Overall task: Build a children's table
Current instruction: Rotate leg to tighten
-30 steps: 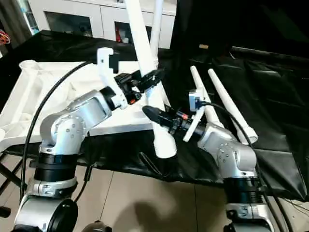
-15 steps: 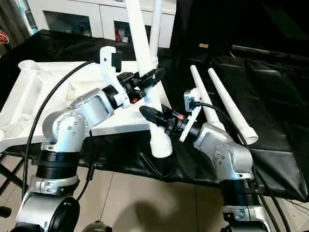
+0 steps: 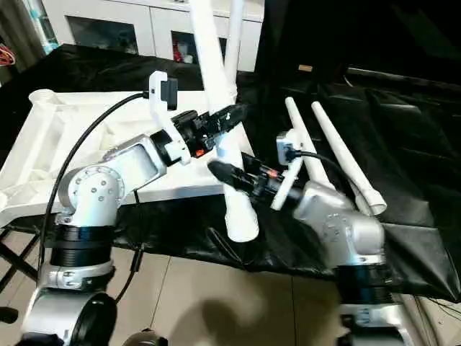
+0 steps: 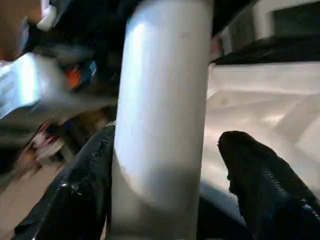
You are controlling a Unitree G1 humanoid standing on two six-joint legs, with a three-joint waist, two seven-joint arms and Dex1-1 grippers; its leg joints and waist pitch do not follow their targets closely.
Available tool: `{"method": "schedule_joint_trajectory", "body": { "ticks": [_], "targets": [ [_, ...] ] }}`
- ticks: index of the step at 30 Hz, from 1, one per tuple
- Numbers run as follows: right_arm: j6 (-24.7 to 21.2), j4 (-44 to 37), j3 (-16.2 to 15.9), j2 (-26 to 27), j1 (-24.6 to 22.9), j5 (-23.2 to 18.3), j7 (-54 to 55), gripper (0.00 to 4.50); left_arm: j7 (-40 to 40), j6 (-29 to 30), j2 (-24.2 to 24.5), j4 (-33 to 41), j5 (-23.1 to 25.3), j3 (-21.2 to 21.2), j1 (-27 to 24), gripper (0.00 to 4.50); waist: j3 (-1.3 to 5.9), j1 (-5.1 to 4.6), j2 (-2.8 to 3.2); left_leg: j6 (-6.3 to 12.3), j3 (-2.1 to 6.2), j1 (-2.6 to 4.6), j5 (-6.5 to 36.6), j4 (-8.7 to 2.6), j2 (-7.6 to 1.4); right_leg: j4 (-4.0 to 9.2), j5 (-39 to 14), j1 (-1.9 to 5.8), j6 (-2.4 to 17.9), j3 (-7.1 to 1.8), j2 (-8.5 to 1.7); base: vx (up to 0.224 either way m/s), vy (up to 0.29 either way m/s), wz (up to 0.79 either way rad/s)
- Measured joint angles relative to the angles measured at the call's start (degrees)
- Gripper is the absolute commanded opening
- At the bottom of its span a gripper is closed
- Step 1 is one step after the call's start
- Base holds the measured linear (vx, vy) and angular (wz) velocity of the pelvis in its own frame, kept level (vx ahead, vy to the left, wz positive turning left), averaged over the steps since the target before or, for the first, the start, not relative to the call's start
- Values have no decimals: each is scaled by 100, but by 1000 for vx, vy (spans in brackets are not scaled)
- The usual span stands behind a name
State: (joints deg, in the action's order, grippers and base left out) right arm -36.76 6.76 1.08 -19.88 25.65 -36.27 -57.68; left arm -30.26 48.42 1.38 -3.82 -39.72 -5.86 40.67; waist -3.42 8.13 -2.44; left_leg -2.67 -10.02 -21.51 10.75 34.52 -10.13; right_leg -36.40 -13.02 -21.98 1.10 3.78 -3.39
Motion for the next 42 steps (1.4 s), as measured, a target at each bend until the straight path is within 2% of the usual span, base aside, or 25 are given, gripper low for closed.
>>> {"method": "schedule_joint_trajectory", "body": {
  "ticks": [6, 7, 10, 11, 14, 19, 28, 29, 31, 33, 36, 40, 42],
  "targets": [
    [-280, -1, -266, -342, 0, -95, -743, 377, -1348, -226, 432, -152, -64, 332, 41, 182, 0, 0, 0, 1, 0, 0, 0, -3, 0, 4, 0, 1, 0, 0, 0, 0, 0, 0],
    [-367, -3, -332, -378, 1, -158, -872, 360, -1617, -249, 495, -151, -67, 454, 64, 182, 0, 1, 0, 1, 0, 0, 0, -3, 0, 4, 0, 1, 0, 0, 0, 0, 0, 0],
    [-442, -6, -450, -385, 1, -190, -1028, 350, -1957, -262, 517, -152, -75, 593, 114, 182, 1, 1, 2, 1, 0, 1, 0, -2, 0, 2, 0, 1, 1, 0, 0, 0, 0, 0],
    [-442, -6, -475, -382, 2, -199, -1039, 332, -2017, -266, 534, -152, -75, 617, 121, 182, 1, 1, 2, 1, 0, 2, -1, -2, 0, 0, 1, 1, 1, 0, 0, 0, 0, 0],
    [-447, -11, -519, -370, 1, -217, -1085, 319, -2083, -274, 565, -152, -75, 641, 124, 182, 2, 1, 5, 0, 0, 3, -1, -1, 0, -2, 1, 1, 2, 0, 0, 0, 0, 0],
    [-540, -150, -581, -370, -2, -226, -1150, 266, -2256, -376, 571, -172, -74, 690, 124, 182, 3, 2, 6, -1, 0, 3, -2, -2, 0, -3, 1, 1, 2, 0, 0, 0, 0, 0],
    [-495, -202, -589, -274, -22, -243, -1072, 200, -2294, -424, 589, -223, -66, 671, 124, 182, 3, 2, 7, -2, 0, 4, -2, -1, 0, -5, 1, 1, 2, 0, 0, 0, 0, 0],
    [-465, -213, -587, -246, -22, -237, -1023, 197, -2272, -424, 589, -223, -66, 661, 124, 217, 3, 0, 7, -2, 0, 4, -3, -1, 0, -5, 1, 1, 2, 0, 0, 0, 0, 0],
    [-372, -219, -567, -159, -22, -197, -871, 193, -2138, -425, 576, -223, -54, 588, 124, 252, 3, -2, 6, -3, 0, 5, -3, -1, 0, -7, 1, 1, 2, 0, 0, 0, 0, 0],
    [-285, -223, -560, -48, -22, -107, -601, 189, -1930, -476, 495, -223, 11, 564, 123, 261, 5, -2, 0, -4, 0, 6, -5, -1, -1, -8, 1, 1, 2, 0, 0, 0, 0, 0],
    [-136, -213, -545, 154, -22, 152, 2, 188, -1315, -736, 396, -227, 439, 603, 124, 279, 6, 2, -4, -3, 0, 6, -8, 0, -1, -10, 1, 2, 2, 0, 0, 0, 0, 0],
    [-5, -138, -408, 560, -22, 587, 1065, 187, 3, -894, 304, -363, 1305, 733, 289, 285, 6, -5, -5, -18, 0, 6, -13, -2, -1, -13, 3, 2, -1, 0, 0, 0, 0, 0],
    [-2, -123, -345, 742, -21, 676, 1434, 186, 672, -900, 127, -413, 1520, 627, 329, 285, 6, -12, -4, -20, 0, 6, -12, -2, -1, -13, 4, 2, -2, 0, 0, 0, 0, 0]
  ]
}}
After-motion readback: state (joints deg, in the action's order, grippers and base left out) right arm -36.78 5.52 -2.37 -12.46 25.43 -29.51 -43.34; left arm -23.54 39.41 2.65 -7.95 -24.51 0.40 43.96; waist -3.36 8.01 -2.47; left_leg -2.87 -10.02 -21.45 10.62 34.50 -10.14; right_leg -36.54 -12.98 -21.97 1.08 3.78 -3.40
